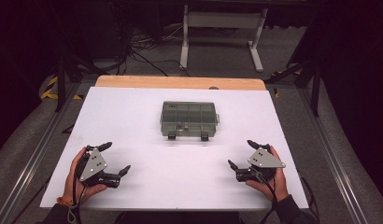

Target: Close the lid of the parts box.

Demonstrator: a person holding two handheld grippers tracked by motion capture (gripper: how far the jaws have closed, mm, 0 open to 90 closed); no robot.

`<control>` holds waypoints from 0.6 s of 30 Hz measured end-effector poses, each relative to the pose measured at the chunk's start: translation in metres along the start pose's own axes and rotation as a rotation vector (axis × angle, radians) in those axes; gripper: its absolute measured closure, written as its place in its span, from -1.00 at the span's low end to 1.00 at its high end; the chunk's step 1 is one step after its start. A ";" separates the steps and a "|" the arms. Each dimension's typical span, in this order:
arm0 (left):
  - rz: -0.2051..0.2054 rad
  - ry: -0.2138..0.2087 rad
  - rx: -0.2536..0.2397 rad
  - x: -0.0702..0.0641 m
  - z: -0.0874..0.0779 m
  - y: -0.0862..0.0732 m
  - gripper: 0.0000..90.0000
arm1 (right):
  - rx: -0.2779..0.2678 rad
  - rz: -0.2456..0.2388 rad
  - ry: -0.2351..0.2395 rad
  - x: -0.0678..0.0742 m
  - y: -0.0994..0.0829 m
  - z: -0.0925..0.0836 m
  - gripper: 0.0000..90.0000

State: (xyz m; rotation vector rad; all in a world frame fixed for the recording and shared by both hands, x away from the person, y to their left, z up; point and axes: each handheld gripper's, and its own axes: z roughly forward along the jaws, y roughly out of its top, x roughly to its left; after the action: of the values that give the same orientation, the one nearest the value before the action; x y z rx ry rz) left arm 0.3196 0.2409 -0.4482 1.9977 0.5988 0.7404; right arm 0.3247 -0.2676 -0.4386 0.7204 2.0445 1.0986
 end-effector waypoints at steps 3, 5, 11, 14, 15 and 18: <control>-0.002 0.001 0.004 0.000 -0.001 -0.003 -0.93 | 0.004 0.006 -0.009 -0.002 -0.004 -0.004 -0.86; -0.009 0.002 0.007 0.000 -0.003 -0.006 -0.93 | 0.005 0.013 -0.019 -0.003 -0.007 -0.007 -0.86; -0.023 0.009 0.020 0.003 -0.008 -0.012 -0.93 | 0.012 0.028 -0.029 -0.005 -0.015 -0.016 -0.86; -0.029 0.015 0.025 0.005 -0.012 -0.016 -0.93 | 0.019 0.026 -0.038 -0.005 -0.019 -0.020 -0.86; -0.034 0.018 0.028 0.006 -0.013 -0.017 -0.93 | 0.020 0.031 -0.037 -0.005 -0.021 -0.021 -0.86; -0.046 0.025 0.025 0.006 -0.018 -0.020 -0.93 | 0.030 0.024 -0.042 -0.005 -0.023 -0.024 -0.86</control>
State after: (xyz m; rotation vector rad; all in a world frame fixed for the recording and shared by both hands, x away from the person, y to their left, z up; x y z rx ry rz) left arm 0.3095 0.2648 -0.4562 1.9931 0.6692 0.7340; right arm 0.3052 -0.2940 -0.4473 0.7783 2.0262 1.0593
